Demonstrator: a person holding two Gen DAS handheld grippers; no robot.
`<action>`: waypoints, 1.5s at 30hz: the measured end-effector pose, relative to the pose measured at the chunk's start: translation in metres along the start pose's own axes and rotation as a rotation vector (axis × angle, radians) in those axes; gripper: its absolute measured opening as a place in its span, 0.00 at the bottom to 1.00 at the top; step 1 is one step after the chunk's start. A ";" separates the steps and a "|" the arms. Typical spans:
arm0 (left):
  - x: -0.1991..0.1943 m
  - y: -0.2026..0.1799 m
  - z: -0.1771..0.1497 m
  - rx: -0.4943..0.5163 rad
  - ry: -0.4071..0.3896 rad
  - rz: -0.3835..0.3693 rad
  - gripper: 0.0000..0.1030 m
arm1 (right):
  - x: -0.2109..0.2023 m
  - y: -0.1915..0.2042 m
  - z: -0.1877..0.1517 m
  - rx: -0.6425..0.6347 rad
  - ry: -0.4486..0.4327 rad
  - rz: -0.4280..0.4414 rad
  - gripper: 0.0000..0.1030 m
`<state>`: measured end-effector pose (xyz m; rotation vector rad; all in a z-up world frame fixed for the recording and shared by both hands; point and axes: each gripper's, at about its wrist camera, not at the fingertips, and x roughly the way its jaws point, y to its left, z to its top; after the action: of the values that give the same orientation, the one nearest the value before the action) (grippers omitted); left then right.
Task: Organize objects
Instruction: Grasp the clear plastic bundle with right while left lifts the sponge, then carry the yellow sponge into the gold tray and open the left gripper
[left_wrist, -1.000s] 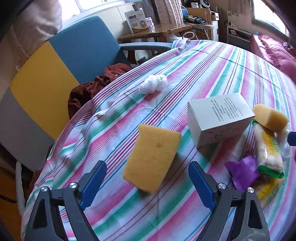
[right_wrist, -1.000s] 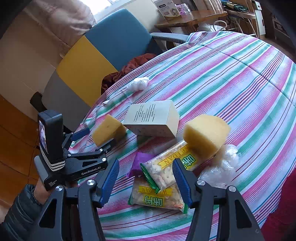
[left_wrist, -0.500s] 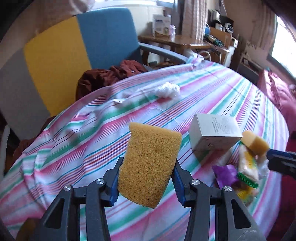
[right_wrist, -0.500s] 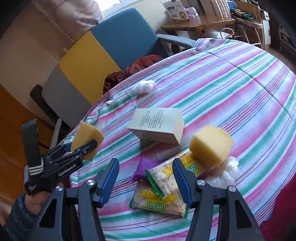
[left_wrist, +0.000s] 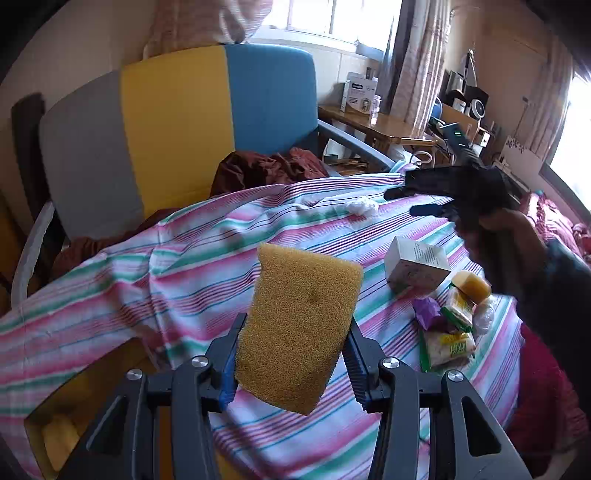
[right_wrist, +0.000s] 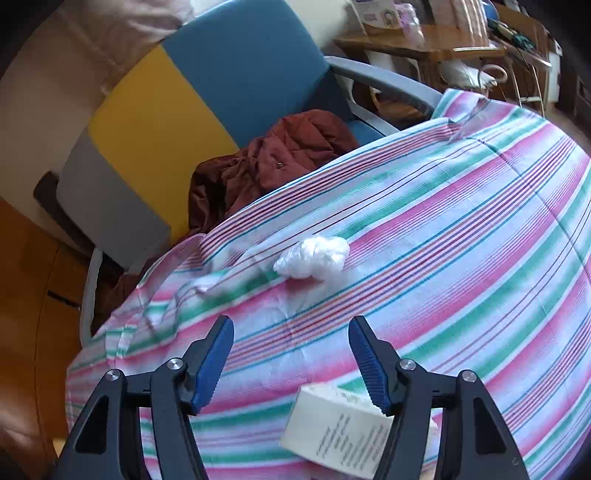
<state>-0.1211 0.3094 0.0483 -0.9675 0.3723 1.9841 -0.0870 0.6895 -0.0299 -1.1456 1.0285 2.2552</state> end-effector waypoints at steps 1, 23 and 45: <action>-0.004 0.007 -0.003 -0.019 0.002 0.001 0.48 | 0.008 -0.002 0.008 0.025 0.005 -0.012 0.65; -0.039 0.054 -0.041 -0.218 0.001 0.027 0.48 | 0.029 0.060 -0.001 -0.219 0.052 -0.060 0.39; -0.163 0.102 -0.157 -0.481 -0.110 0.179 0.48 | -0.019 0.083 -0.238 -0.485 0.203 0.122 0.39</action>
<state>-0.0753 0.0657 0.0574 -1.1414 -0.0933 2.3371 -0.0067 0.4532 -0.0718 -1.5696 0.6451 2.6136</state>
